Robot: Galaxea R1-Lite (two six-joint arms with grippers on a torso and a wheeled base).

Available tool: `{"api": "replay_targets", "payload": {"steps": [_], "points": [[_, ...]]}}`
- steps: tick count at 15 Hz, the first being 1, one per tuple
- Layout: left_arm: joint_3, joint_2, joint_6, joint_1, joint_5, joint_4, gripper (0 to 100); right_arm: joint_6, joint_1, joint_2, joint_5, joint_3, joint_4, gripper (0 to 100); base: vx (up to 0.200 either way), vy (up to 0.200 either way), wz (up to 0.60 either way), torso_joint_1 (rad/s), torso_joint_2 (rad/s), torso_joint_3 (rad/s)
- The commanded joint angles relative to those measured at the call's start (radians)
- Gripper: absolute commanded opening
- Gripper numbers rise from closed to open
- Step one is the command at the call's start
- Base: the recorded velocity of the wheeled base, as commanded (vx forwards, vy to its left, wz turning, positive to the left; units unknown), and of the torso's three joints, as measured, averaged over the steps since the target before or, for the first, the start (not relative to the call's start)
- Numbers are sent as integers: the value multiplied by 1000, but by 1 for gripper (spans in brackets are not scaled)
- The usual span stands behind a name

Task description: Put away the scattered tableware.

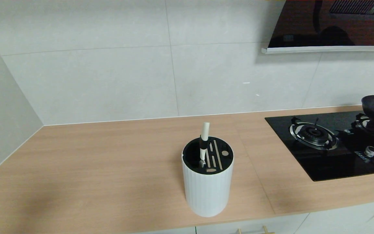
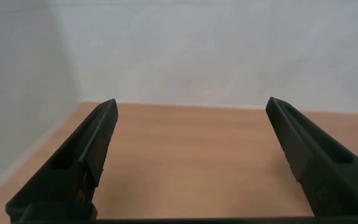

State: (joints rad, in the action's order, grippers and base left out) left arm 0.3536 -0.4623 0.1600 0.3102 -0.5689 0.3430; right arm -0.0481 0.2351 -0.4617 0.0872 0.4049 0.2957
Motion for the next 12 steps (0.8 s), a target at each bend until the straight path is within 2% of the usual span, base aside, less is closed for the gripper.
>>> {"api": "replay_targets", "payload": {"steps": [1, 3, 6, 7, 8, 10, 12], "points": [[-7, 249, 46, -155, 47, -94, 100, -78, -168, 373, -37, -6, -231, 100, 0, 0, 0, 0, 0, 0], [-8, 314, 44, -198, 50, -111, 100, -75, -226, 437, -43, -14, -267, 100, 0, 0, 0, 0, 0, 0], [-28, 419, 36, -289, 52, -134, 100, -55, -231, 462, -35, -35, -274, 100, 0, 0, 0, 0, 0, 0], [-30, 427, 36, -292, 52, -137, 100, -49, -231, 462, -34, -38, -274, 100, 0, 0, 0, 0, 0, 0], [-42, 462, 32, -309, 47, -183, 100, -22, -231, 462, -30, -58, -274, 100, 0, 0, 0, 0, 0, 0], [-93, 462, -31, -309, 67, -210, 100, -21, -231, 462, -34, -155, -273, 100, 0, 0, 0, 0, 0, 0], [-163, 462, -36, -309, 106, -211, 100, -21, -231, 462, -37, -225, -260, 100, 0, 0, 0, 0, 0, 0]]}}
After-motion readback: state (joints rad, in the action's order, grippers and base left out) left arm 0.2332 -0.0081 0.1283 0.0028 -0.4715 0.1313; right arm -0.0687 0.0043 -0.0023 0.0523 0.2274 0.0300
